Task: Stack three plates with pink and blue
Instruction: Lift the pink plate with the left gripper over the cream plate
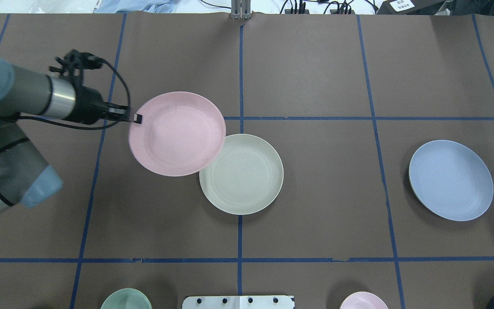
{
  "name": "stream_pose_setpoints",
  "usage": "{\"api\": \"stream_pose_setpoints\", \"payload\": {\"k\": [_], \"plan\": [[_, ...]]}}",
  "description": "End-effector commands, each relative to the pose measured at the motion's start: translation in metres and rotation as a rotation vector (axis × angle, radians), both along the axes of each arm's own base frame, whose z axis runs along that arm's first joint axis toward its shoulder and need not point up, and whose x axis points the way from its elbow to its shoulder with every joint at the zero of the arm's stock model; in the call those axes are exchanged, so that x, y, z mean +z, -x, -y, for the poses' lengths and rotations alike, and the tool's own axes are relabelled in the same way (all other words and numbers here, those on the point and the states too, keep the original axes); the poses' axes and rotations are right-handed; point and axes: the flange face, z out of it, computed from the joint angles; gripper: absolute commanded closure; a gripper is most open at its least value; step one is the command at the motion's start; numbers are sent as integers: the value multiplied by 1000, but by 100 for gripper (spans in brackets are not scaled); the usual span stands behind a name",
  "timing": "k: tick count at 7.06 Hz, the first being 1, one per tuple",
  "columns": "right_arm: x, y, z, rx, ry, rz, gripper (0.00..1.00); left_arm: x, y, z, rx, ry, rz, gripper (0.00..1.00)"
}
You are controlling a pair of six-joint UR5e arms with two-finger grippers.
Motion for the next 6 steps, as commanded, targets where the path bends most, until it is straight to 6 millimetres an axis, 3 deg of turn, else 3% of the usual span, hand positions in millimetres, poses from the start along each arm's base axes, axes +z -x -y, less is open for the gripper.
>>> {"api": "stream_pose_setpoints", "payload": {"k": [1, 3, 5, 6], "plan": [[0, 0, -1, 0, 1, 2, 0, -49, -79, -27, -21, 61, 1, 100], [0, 1, 1, -3, 2, 11, 0, -51, -119, -41, -32, 71, 15, 100], [-2, 1, 2, -3, -2, 11, 0, -50, -127, -47, -20, 71, 20, 100], [-2, 1, 2, 0, 2, 12, 0, -49, -129, -48, -24, 68, 22, 80]]}}
